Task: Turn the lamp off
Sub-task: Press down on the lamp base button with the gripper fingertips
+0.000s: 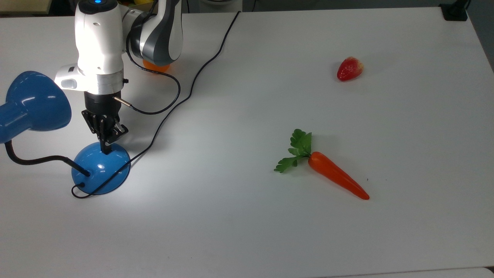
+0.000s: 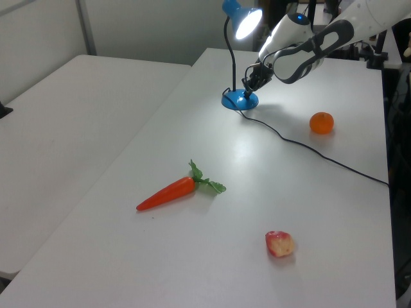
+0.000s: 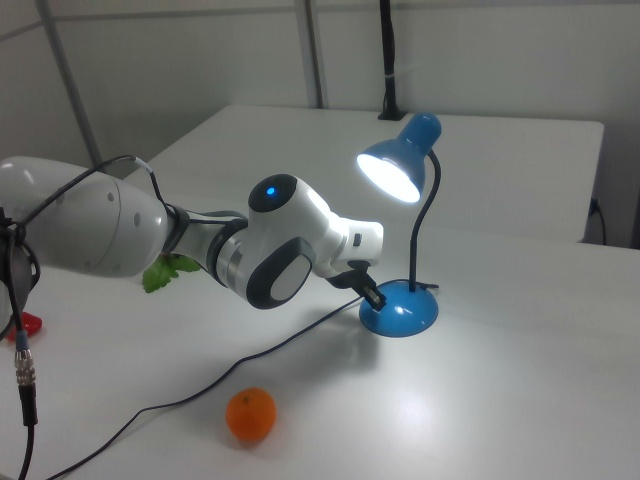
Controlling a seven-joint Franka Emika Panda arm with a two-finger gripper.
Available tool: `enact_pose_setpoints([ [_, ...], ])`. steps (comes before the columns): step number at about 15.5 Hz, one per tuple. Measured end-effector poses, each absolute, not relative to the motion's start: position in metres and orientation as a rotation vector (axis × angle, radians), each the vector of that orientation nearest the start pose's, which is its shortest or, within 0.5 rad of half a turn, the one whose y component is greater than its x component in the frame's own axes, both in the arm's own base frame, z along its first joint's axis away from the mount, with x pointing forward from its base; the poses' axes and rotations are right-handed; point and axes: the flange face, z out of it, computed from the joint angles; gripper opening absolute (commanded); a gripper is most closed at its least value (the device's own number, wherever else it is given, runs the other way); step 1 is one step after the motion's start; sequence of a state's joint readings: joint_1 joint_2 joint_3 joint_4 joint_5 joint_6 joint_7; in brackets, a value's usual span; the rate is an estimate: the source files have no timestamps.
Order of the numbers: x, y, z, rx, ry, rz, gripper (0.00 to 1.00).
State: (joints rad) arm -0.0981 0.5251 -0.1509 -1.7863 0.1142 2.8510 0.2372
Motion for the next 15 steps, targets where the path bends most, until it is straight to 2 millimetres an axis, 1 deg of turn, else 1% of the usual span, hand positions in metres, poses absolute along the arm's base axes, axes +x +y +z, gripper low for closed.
enact_pose_setpoints([
  [15, 0.6802, -0.1640, 0.3209, -2.942, 0.792, -0.849, 0.00],
])
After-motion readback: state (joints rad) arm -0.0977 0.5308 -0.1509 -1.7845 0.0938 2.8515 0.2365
